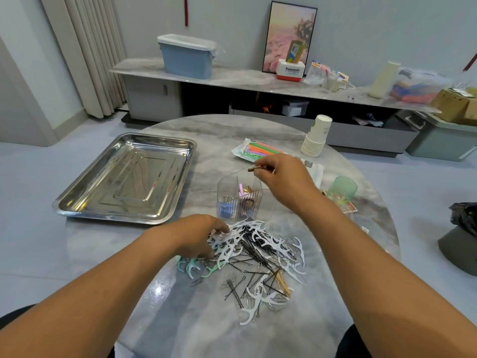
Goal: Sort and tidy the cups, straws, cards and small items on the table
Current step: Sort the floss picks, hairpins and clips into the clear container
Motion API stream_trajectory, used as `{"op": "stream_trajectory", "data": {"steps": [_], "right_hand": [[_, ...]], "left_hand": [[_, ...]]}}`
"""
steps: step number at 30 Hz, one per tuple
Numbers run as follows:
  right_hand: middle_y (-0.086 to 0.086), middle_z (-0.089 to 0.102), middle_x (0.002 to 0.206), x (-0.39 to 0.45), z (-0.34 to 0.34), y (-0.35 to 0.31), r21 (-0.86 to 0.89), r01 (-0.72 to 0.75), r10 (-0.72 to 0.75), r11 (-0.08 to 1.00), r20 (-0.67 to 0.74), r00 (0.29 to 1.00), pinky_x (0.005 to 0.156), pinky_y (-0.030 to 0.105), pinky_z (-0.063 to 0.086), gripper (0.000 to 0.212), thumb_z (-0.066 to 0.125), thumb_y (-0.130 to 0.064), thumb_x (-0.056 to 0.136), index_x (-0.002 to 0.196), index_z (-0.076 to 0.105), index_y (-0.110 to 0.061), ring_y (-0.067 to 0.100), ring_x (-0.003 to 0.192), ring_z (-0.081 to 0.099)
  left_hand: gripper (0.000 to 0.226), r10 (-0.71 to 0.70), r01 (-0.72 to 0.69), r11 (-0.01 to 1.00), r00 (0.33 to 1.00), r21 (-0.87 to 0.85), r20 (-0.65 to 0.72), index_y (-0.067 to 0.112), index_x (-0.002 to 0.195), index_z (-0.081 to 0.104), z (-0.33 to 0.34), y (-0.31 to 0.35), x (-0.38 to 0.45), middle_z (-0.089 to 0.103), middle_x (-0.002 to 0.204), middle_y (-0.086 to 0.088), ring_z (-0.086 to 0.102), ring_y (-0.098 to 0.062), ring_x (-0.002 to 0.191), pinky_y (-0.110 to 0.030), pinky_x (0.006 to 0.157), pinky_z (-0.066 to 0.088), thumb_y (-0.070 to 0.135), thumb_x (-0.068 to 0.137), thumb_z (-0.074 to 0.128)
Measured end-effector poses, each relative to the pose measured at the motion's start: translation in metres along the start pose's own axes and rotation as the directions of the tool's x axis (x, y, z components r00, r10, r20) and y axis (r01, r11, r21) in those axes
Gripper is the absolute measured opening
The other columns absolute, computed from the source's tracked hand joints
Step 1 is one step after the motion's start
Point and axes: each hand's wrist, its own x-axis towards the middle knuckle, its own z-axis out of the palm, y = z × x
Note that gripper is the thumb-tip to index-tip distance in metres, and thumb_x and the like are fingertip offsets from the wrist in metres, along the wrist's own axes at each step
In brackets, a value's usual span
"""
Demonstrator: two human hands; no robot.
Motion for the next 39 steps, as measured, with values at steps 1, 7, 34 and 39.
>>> {"op": "stream_trajectory", "data": {"steps": [1, 7, 34, 39], "right_hand": [[-0.003, 0.073, 0.112, 0.001, 0.007, -0.001, -0.072, -0.005, 0.007, 0.997, 0.027, 1.0, 0.093, 0.04, 0.05, 0.035, 0.068, -0.036, 0.096, 0.13, 0.067, -0.027, 0.021, 0.104, 0.065], [-0.005, 0.068, 0.107, -0.002, 0.016, -0.009, -0.125, 0.03, -0.032, 0.992, -0.014, 0.999, 0.088, 0.041, 0.052, 0.021, 0.067, -0.037, 0.095, 0.114, 0.071, -0.027, 0.02, 0.096, 0.065], [0.006, 0.07, 0.097, -0.017, -0.001, 0.051, -0.438, -0.203, 0.269, 0.876, 0.095, 0.958, 0.079, 0.039, 0.056, 0.013, 0.059, -0.011, 0.088, 0.092, 0.069, -0.018, 0.032, 0.092, 0.066], [0.012, 0.056, 0.126, -0.005, -0.017, 0.093, -0.439, -0.343, 0.324, 0.83, -0.121, 0.938, 0.097, 0.045, 0.04, 0.034, 0.06, -0.022, 0.091, 0.126, 0.062, -0.022, 0.035, 0.118, 0.052]], "left_hand": [[0.069, -0.008, 0.008, 1.0, 1.0, -0.024, -0.004, 0.041, 0.143, 0.049, -0.001, -0.001, -0.001, 0.057, 0.133, 0.009, 0.064, -0.01, 0.095, -0.022, 0.074, 0.055, 0.018, 0.085, 0.079], [0.068, -0.209, 0.209, 0.977, 0.978, 0.032, -0.007, 0.029, 0.141, 0.052, -0.012, -0.018, -0.006, 0.06, 0.13, 0.004, 0.059, -0.017, 0.105, -0.026, 0.08, 0.047, 0.026, 0.081, 0.084], [0.057, 0.064, -0.102, 0.977, 0.978, -0.188, -0.199, 0.04, 0.141, 0.049, 0.009, 0.007, 0.013, 0.053, 0.141, 0.011, 0.056, -0.008, 0.117, -0.028, 0.092, 0.048, 0.036, 0.09, 0.074], [0.075, 0.103, -0.137, 0.979, 0.972, -0.152, -0.214, 0.044, 0.155, 0.026, 0.013, 0.016, 0.021, 0.032, 0.162, 0.01, 0.038, -0.014, 0.143, -0.035, 0.116, 0.033, 0.038, 0.094, 0.069]]}}
